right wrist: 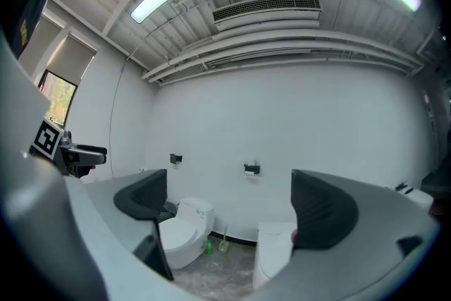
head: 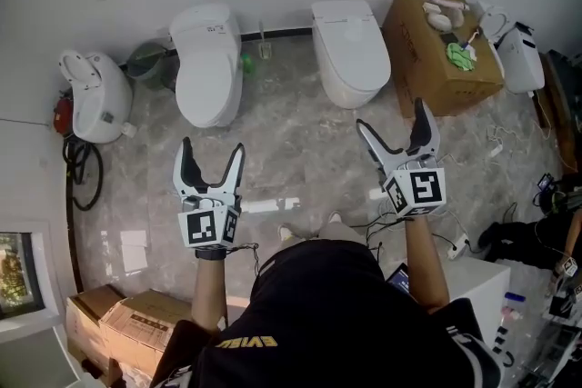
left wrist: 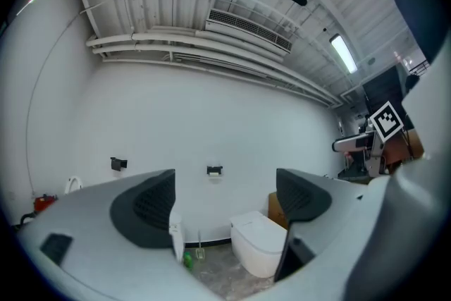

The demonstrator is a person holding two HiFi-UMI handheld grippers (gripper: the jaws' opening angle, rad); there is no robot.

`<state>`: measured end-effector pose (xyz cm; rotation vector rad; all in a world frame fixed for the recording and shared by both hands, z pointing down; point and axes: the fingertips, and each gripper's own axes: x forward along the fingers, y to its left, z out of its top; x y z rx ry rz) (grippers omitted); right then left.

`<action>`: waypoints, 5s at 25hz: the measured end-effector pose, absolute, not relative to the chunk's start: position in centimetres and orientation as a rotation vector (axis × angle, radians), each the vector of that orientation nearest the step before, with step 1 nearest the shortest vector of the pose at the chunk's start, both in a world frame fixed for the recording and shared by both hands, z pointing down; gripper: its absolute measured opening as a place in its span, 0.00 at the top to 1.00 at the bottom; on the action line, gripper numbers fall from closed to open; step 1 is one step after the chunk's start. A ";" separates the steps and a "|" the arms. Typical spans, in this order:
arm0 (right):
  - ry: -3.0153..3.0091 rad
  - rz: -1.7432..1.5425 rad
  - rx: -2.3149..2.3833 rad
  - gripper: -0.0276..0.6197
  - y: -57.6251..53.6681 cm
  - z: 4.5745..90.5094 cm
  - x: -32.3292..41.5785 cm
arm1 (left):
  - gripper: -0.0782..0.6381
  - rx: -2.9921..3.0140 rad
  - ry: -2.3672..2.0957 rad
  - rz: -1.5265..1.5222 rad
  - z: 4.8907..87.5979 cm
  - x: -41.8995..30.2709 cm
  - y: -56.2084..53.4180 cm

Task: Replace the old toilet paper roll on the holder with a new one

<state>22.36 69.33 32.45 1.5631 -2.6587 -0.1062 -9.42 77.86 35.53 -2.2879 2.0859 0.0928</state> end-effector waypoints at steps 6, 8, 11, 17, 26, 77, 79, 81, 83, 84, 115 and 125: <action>-2.599 -0.073 1.631 0.12 70.6 33.5 20.7 | 0.25 -2.339 2.023 0.124 35.4 -11.3 77.7; -2.587 -0.075 1.627 0.12 70.6 33.9 20.1 | 0.25 -2.345 2.011 0.128 35.4 -11.7 77.4; -2.563 -0.074 1.641 0.12 69.7 34.4 20.1 | 0.25 -2.336 2.029 0.095 35.9 -12.2 76.6; -2.554 -0.033 1.633 0.12 63.8 36.4 20.0 | 0.25 -2.345 2.033 0.051 37.1 -11.1 71.9; -2.648 0.141 1.630 0.12 50.7 38.0 18.5 | 0.26 -2.340 1.963 -0.072 36.6 -11.0 57.6; -2.433 -0.317 1.317 0.13 -10.4 41.1 4.2 | 0.26 -2.530 1.890 0.025 41.1 -18.3 -3.8; -2.415 -0.368 1.269 0.13 -12.3 42.2 3.3 | 0.26 -2.534 1.887 0.020 41.6 -18.0 -5.1; -2.402 -0.400 1.226 0.13 -14.2 43.5 2.3 | 0.26 -2.527 1.880 0.024 42.0 -17.9 -6.5; -2.392 -0.424 1.191 0.13 -15.9 45.0 1.1 | 0.26 -2.515 1.864 0.012 42.2 -17.8 -7.9; -2.387 -0.433 1.176 0.14 -16.7 45.7 0.5 | 0.26 -2.510 1.855 0.004 42.3 -17.7 -8.5; -2.061 -0.656 0.894 0.40 -31.7 56.8 -7.2 | 0.26 -2.515 1.896 0.034 41.8 -16.4 -10.5; -1.949 -0.781 0.910 0.60 -32.3 56.3 -6.4 | 0.26 -2.520 1.907 0.040 41.5 -15.7 -10.2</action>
